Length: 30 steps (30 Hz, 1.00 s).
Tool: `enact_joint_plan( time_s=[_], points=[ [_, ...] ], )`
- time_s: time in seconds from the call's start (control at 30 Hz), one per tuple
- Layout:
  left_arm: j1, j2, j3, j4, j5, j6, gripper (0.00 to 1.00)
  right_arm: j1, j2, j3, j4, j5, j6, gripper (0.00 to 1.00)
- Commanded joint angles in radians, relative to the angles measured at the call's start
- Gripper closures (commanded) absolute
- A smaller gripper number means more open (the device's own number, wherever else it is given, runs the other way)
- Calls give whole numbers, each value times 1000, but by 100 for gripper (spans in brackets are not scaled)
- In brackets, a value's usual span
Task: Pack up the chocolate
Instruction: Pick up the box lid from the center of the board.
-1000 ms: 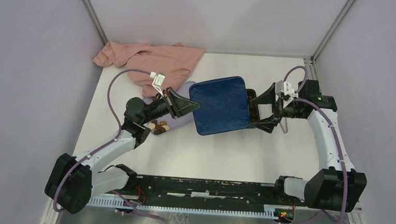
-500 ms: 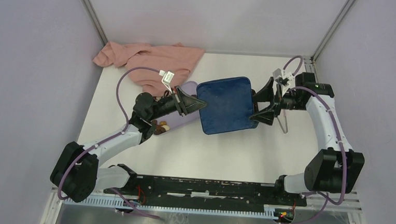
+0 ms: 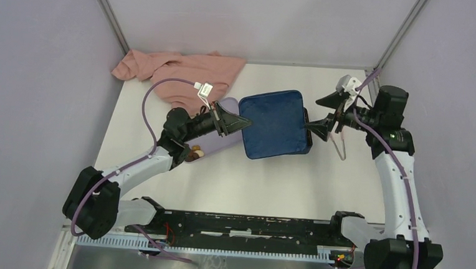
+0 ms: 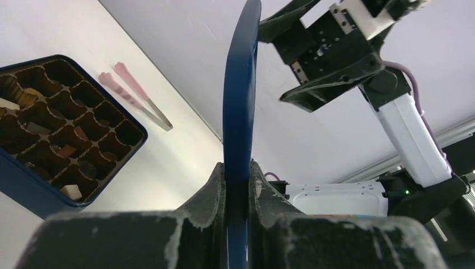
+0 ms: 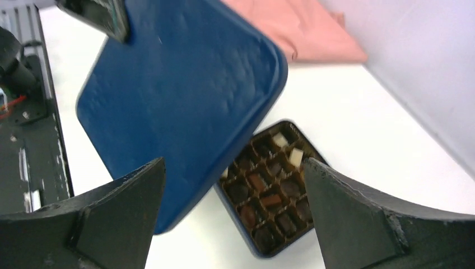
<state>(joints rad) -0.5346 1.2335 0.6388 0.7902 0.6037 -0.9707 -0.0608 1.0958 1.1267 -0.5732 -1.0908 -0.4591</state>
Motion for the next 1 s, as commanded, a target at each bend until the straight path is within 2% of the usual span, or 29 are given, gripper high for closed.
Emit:
enact_joint_plan(
  time_s=[0.0,0.07,0.13,0.27,0.37,0.53,0.7,0.77,0.83,0.87,0.93,0.97],
  points=[
    [0,11,65,61,3,25,98,-2,-30,-83,426,-82,420,2],
    [-1,21,70,77,9,15,98,-2,-40,-180,625,-101,616,2],
    [-1,31,72,102,14,-4,98,-2,-37,-243,739,-82,749,2],
    [-1,49,74,145,19,-27,98,2,1,-275,779,-85,868,4],
    [-2,71,80,165,25,-38,98,22,17,-287,792,-100,903,10],
    [-1,130,93,242,30,-92,98,86,42,-309,860,-136,1001,28],
    [-1,185,118,289,41,-121,98,93,60,-312,880,-155,1037,53],
    [-1,201,126,296,42,-122,98,93,61,-312,886,-162,1046,69],
    [0,209,131,281,36,-116,97,88,59,-314,898,-163,1061,94],
    [0,211,133,266,28,-106,95,83,58,-315,905,-164,1072,99],
    [2,207,130,217,3,-80,77,66,53,-327,952,-170,1124,100],
    [4,201,127,188,-14,-63,65,40,48,-341,984,-169,1162,100]
  ],
)
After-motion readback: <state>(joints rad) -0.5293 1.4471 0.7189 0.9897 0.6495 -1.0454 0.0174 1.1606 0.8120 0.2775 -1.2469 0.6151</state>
